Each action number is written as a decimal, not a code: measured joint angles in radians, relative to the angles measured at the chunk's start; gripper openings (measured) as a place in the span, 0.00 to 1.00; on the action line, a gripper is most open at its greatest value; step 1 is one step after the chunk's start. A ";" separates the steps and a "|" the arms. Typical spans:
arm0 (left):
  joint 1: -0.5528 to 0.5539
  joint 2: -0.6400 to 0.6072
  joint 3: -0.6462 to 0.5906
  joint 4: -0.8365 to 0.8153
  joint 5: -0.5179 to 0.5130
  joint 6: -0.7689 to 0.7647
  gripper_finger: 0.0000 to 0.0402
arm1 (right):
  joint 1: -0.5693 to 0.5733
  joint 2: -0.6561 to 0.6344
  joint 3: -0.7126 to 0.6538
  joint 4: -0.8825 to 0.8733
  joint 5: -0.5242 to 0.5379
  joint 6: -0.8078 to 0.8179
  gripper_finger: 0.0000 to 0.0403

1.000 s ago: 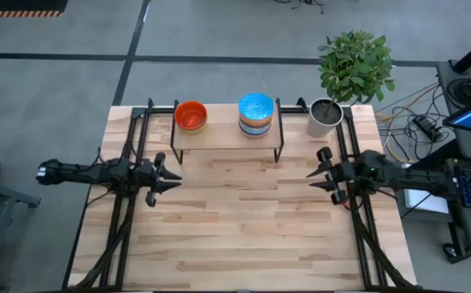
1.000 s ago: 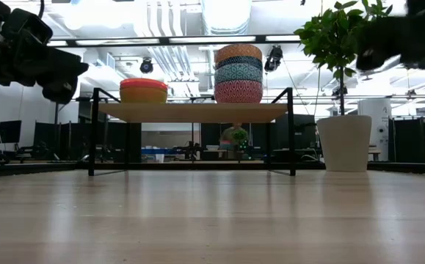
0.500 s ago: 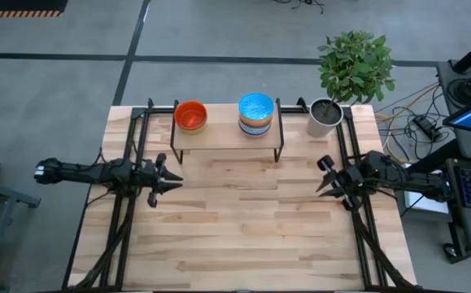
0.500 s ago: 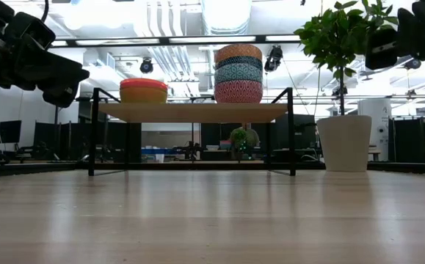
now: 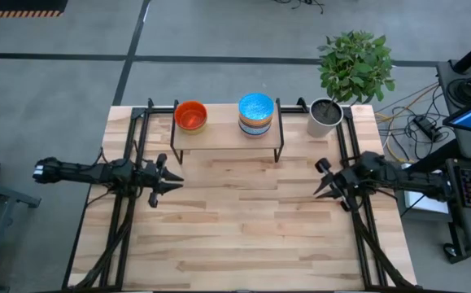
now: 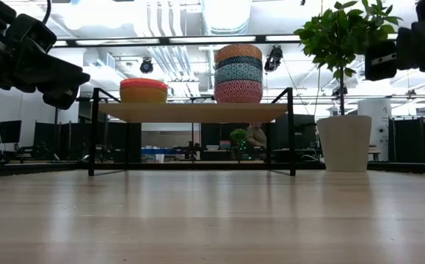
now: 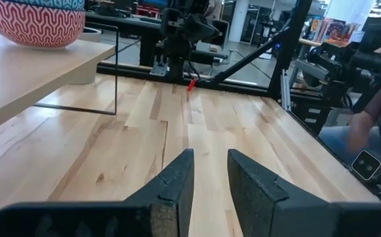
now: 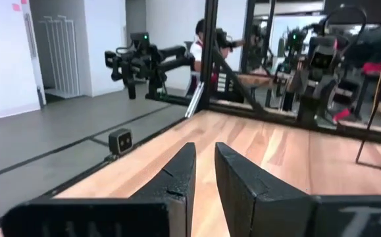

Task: Place and stack bowls onto a shelf
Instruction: Return to Home Position

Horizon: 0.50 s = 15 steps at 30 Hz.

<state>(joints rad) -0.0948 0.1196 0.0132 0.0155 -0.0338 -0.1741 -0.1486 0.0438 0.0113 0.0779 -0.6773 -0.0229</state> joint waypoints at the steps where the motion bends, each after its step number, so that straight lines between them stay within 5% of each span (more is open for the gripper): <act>1: 0.000 0.002 0.000 0.000 0.000 0.000 0.19 | 0.000 0.007 0.000 -0.002 0.000 -0.001 0.12; 15: 0.000 0.003 0.000 0.000 0.000 0.000 0.19 | 0.000 0.050 0.000 -0.008 0.000 -0.003 0.12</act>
<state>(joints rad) -0.0944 0.1230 0.0132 0.0154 -0.0338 -0.1741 -0.1486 0.0943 0.0109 0.0704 -0.6769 -0.0257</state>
